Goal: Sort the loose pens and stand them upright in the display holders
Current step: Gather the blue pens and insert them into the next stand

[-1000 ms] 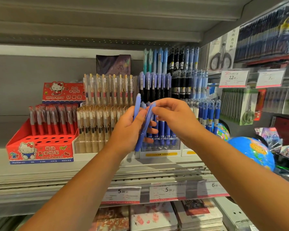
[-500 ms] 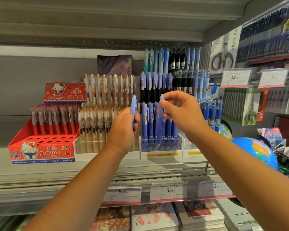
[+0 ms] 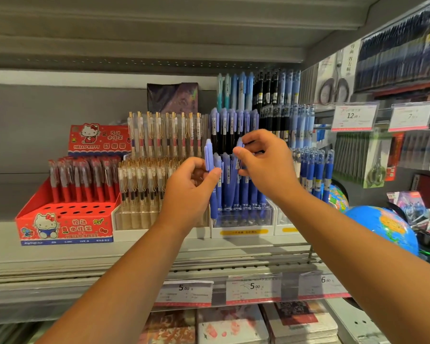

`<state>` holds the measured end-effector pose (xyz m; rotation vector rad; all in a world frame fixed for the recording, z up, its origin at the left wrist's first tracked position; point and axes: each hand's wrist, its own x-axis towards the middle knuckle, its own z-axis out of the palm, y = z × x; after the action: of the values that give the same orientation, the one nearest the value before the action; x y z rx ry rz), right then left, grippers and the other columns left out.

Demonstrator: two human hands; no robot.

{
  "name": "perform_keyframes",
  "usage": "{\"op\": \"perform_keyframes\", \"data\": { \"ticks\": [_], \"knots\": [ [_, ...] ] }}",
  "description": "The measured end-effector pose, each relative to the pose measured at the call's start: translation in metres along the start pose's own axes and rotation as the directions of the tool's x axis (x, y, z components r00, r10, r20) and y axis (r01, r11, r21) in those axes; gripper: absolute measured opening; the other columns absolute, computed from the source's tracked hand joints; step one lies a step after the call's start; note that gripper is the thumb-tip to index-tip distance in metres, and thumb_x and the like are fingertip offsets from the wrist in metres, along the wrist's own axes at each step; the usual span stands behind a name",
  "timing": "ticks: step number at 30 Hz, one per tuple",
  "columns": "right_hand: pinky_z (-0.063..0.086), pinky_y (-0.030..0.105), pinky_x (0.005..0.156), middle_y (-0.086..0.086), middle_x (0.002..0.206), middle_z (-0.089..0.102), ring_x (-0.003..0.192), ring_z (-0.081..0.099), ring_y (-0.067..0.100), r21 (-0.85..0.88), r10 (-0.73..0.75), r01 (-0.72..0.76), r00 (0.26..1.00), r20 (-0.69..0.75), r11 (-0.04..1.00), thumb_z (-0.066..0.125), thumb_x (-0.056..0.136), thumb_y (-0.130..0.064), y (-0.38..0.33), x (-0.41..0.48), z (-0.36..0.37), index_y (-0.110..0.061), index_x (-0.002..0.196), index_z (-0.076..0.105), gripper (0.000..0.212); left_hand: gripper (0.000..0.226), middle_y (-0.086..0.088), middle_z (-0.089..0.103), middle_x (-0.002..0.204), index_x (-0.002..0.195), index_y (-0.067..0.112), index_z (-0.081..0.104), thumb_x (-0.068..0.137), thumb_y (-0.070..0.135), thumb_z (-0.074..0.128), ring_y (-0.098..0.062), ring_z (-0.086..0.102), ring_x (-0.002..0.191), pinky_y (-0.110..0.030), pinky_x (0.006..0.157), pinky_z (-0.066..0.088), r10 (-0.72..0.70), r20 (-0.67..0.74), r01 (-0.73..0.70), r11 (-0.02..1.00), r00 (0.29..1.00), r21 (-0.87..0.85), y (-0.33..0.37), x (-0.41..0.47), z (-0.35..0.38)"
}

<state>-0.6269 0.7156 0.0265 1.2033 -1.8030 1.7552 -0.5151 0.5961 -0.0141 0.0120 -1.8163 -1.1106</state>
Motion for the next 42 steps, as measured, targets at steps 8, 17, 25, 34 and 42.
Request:
{"op": "perform_keyframes", "data": {
  "ticks": [8,17,25,34,42],
  "knots": [
    [0.061,0.034,0.06,0.003,0.076,0.069,0.072,0.07,0.018,-0.126,0.042,-0.028,0.993,0.11,0.992,0.076,0.086,-0.023,0.011,-0.01,0.009,-0.019,0.1,0.065,0.018,0.009,-0.012,0.066,0.086,0.095,0.025,0.068,0.088,0.026,0.073,-0.034,0.066,0.078,-0.041,0.055,0.06,-0.039,0.015,0.04,0.999,0.999,-0.013,0.003,-0.001,0.0],
    [0.059,0.043,0.07,0.0,0.072,0.071,0.07,0.069,0.013,-0.253,0.037,0.002,0.988,0.151,0.968,0.075,0.086,-0.029,0.008,-0.01,0.005,-0.018,0.106,0.065,0.025,0.03,-0.002,0.069,0.079,0.093,0.046,0.06,0.087,0.02,0.074,-0.015,0.071,0.074,-0.022,0.056,0.056,-0.041,0.041,0.044,0.997,0.998,-0.069,0.002,0.0,0.0],
    [0.051,0.019,0.058,-0.008,0.078,0.065,0.069,0.062,0.004,-0.173,0.022,-0.011,0.998,0.065,0.985,0.065,0.093,-0.033,0.003,-0.018,-0.009,-0.028,0.097,0.066,0.007,0.03,-0.004,0.075,0.089,0.114,0.034,0.06,0.1,0.008,0.053,-0.02,0.073,0.074,-0.021,0.06,0.055,-0.062,0.161,0.099,0.967,0.985,-0.236,0.002,-0.002,0.001],
    [0.052,0.016,0.058,0.009,0.089,0.073,0.068,0.068,0.006,0.177,0.094,-0.142,0.962,0.256,0.974,0.071,0.089,-0.009,-0.023,-0.025,-0.011,-0.018,0.108,0.066,0.022,0.039,-0.005,0.076,0.098,0.128,0.04,0.044,0.103,0.01,0.048,-0.024,0.074,0.087,-0.024,0.069,0.056,0.015,0.344,0.082,0.961,0.939,-0.265,0.002,-0.007,0.0],
    [0.061,0.033,0.062,0.006,0.091,0.065,0.08,0.07,0.02,0.195,0.11,-0.132,0.987,0.12,0.972,0.069,0.09,-0.009,-0.016,-0.026,-0.021,-0.023,0.106,0.063,0.022,0.017,0.011,0.064,0.089,0.105,0.027,0.058,0.093,0.015,0.062,-0.011,0.063,0.081,-0.029,0.065,0.052,0.217,0.065,-0.22,0.974,0.974,0.054,0.004,-0.008,0.001]
  ]
}}
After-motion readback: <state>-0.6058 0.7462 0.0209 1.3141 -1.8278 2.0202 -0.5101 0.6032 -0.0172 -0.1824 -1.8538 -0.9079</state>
